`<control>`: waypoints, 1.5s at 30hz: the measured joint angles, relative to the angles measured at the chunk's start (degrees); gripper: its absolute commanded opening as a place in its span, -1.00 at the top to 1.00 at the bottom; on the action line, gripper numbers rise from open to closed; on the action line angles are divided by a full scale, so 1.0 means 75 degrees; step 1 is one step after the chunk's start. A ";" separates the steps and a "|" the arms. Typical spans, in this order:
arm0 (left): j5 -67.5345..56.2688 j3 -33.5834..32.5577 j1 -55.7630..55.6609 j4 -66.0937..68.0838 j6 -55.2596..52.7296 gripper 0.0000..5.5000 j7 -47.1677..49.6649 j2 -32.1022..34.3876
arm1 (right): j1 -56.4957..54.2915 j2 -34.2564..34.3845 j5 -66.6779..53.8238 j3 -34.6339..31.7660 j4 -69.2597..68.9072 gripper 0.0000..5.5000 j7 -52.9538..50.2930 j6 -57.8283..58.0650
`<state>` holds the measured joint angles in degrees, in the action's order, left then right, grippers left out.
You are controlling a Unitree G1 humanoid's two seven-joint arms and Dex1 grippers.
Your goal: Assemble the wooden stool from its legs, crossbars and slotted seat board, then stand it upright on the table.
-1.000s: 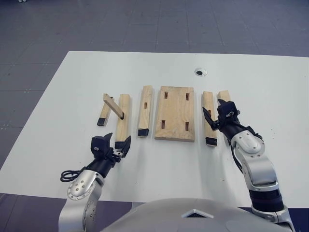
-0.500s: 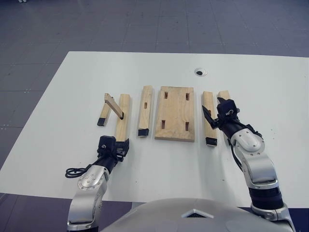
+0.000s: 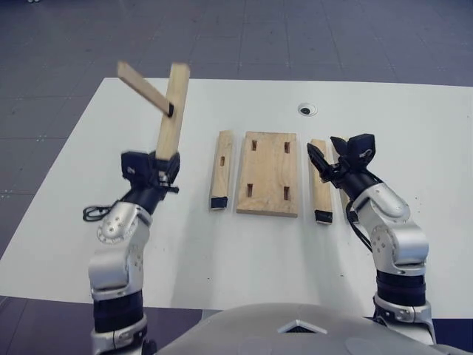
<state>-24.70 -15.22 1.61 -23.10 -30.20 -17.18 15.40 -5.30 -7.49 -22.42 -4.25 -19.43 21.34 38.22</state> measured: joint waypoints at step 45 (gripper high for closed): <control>-0.7037 0.0924 -0.1130 0.0504 -0.4087 0.25 -0.1393 0.0004 | -0.2024 -0.0209 -0.7231 -0.1224 0.2293 0.24 0.1760 0.3386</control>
<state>-77.48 -8.29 -6.86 -19.32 -60.85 -27.63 15.43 -20.47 -9.05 -76.65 -13.43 -2.23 34.55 63.61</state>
